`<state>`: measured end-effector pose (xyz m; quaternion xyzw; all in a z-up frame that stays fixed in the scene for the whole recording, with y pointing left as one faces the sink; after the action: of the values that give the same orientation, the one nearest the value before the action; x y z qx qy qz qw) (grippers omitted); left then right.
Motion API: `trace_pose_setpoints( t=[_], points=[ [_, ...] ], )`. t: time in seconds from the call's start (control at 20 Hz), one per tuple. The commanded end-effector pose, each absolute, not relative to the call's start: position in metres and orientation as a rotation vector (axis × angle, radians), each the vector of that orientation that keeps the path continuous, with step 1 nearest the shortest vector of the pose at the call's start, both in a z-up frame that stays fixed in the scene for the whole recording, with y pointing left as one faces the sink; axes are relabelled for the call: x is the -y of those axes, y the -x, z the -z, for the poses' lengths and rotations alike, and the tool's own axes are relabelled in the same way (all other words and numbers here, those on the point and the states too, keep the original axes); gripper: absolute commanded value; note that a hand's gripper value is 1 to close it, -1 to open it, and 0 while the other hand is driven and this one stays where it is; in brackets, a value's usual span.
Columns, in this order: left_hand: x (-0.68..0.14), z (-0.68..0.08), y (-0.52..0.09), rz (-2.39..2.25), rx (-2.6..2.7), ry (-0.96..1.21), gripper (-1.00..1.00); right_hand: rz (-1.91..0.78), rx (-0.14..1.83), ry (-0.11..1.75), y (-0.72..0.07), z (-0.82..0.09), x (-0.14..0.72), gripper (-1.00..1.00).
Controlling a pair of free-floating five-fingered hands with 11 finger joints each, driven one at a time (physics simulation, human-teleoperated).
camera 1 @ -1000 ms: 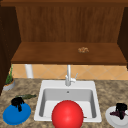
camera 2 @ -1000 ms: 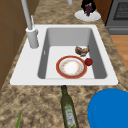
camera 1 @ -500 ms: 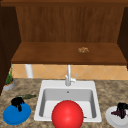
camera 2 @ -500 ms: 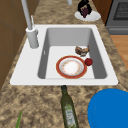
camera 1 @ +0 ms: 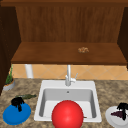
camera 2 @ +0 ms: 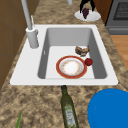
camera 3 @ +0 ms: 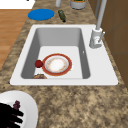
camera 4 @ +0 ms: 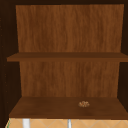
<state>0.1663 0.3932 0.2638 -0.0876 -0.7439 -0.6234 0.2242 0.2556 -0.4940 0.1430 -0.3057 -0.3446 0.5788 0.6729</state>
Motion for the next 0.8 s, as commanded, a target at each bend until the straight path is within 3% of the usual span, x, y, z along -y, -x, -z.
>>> trace_pose_setpoints(
  t=[0.0,0.45,0.75],
  points=[
    [-0.393,-0.264,-0.166,1.72,2.053,0.242,0.0,-1.253,0.806,0.74,-0.244,-0.172,0.49,-1.0],
    [-0.393,-0.264,-0.166,1.72,2.053,0.242,0.0,-1.305,0.743,0.888,-0.248,-0.203,0.435,-1.0],
    [-0.393,-0.264,-0.166,1.72,2.053,0.242,0.0,-1.279,0.729,0.884,-0.25,-0.212,0.395,-1.0]
  ],
)
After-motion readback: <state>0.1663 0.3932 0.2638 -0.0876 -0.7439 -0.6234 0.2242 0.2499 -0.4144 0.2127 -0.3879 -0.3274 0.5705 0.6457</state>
